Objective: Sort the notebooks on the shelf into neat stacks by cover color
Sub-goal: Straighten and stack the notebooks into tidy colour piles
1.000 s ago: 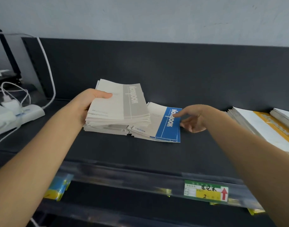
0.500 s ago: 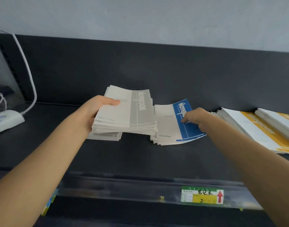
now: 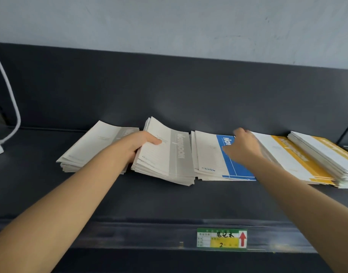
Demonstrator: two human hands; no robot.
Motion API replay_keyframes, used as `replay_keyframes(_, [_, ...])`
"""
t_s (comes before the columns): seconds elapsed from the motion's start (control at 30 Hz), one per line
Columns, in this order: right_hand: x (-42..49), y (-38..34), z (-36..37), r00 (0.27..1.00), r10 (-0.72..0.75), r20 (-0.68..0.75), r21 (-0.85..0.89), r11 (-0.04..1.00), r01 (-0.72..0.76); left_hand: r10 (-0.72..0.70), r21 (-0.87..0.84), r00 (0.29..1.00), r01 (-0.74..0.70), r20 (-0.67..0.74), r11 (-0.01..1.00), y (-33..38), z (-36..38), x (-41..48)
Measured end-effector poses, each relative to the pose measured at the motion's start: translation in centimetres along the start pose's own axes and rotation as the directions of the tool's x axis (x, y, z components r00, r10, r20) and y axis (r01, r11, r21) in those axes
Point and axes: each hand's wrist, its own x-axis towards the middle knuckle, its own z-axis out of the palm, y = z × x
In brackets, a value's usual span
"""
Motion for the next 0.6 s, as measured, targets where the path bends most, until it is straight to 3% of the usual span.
replay_keyframes(0.1, [-1.6,-3.2,1.2,0.988,-0.147,0.039,0.394,0.911,0.120,0.048,-0.040,0.999,-0.048,-0.009,0.998,-0.2,-0.1,0.0])
replay_keyframes(0.2, [-2.7,-6.7,1.7,0.963,-0.135,0.234,0.664,0.745,-0.057,0.253,-0.136,0.967,-0.255,-0.029,0.957,-0.4,-1.0,0.2])
replay_keyframes(0.27, [-2.7,-8.2,2.1,0.937,-0.200,0.286,0.798,0.591,-0.117,0.408,-0.242,0.912,-0.404,-0.037,0.882,-0.5,-1.3,0.2])
replay_keyframes(0.33, [-2.9,-9.0,2.9,0.949,-0.265,0.169,0.897,0.440,-0.036,0.502,-0.310,0.863,-0.493,-0.056,0.813,-0.6,-1.5,0.2])
replay_keyframes(0.4, [-3.0,-9.3,3.8,0.954,-0.299,0.011,0.925,0.365,0.104,0.554,-0.286,0.829,-0.549,-0.068,0.786,-0.8,-1.5,0.3])
replay_keyframes(0.5, [-3.4,-9.1,5.1,0.948,-0.309,-0.074,0.933,0.314,0.175,0.590,-0.160,0.795,-0.607,-0.145,0.779,-1.1,-1.3,0.4])
replay_keyframes(0.6, [-3.3,-9.1,5.4,0.955,-0.284,-0.085,0.923,0.339,0.183,0.649,-0.045,0.735,-0.668,-0.195,0.743,-1.3,-1.1,0.6])
